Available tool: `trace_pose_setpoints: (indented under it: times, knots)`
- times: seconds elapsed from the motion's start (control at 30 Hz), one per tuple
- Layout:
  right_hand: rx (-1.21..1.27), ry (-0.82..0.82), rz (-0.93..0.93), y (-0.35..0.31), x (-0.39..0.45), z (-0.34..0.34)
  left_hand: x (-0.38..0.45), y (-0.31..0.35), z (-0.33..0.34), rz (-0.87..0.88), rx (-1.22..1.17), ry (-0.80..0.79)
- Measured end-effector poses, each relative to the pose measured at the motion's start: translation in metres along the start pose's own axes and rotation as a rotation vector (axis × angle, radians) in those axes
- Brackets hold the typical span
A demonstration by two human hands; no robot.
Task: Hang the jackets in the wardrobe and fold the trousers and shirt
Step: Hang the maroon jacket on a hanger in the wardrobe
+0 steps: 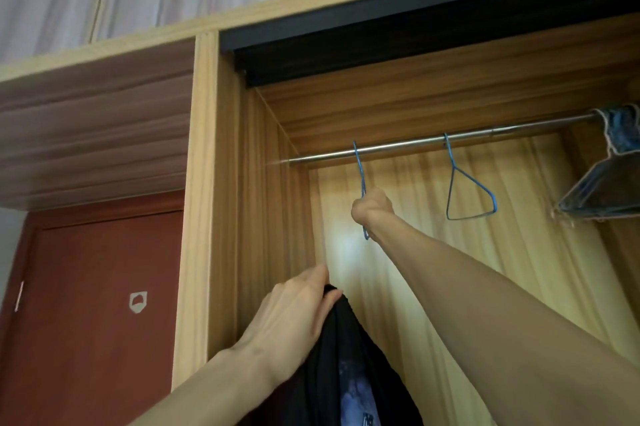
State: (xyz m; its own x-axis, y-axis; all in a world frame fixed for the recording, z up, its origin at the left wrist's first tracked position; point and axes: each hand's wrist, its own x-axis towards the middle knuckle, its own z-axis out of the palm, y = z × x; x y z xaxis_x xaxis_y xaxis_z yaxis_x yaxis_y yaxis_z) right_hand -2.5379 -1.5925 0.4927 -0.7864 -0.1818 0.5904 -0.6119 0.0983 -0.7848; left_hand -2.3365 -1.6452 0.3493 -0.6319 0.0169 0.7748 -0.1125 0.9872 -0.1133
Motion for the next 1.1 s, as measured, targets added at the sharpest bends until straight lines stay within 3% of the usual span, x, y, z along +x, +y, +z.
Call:
trace_pose_setpoints:
  times: [0.33, 0.5, 0.6, 0.73, 0.83, 1.03, 1.1]
  knots:
    - [0.202, 0.138, -0.089, 0.059, -0.044, -0.011, -0.008, 0.010, 0.003, -0.009, 0.042, -0.059]
    - [0.288, -0.021, -0.023, 0.106, -0.064, -0.029, -0.014, 0.021, 0.008, 0.006, 0.066, -0.081]
    - [0.250, -0.049, -0.105, 0.128, -0.084, -0.046, -0.021, 0.026, 0.006, 0.032, 0.040, -0.084]
    - [0.001, -0.004, -0.272, 0.148, -0.120, -0.072, -0.037, 0.031, 0.010, 0.042, -0.036, -0.047]
    - [-0.026, -0.016, -0.296, 0.160, -0.140, -0.090, -0.051, 0.040, 0.013, 0.023, -0.058, -0.040]
    - [-0.003, -0.133, -0.322, 0.189, -0.180, -0.122, -0.068, 0.069, 0.004, -0.099, -0.169, -0.006]
    - [0.127, -0.253, -0.297, 0.197, -0.189, -0.135, -0.072, 0.076, -0.002, -0.198, -0.260, -0.034]
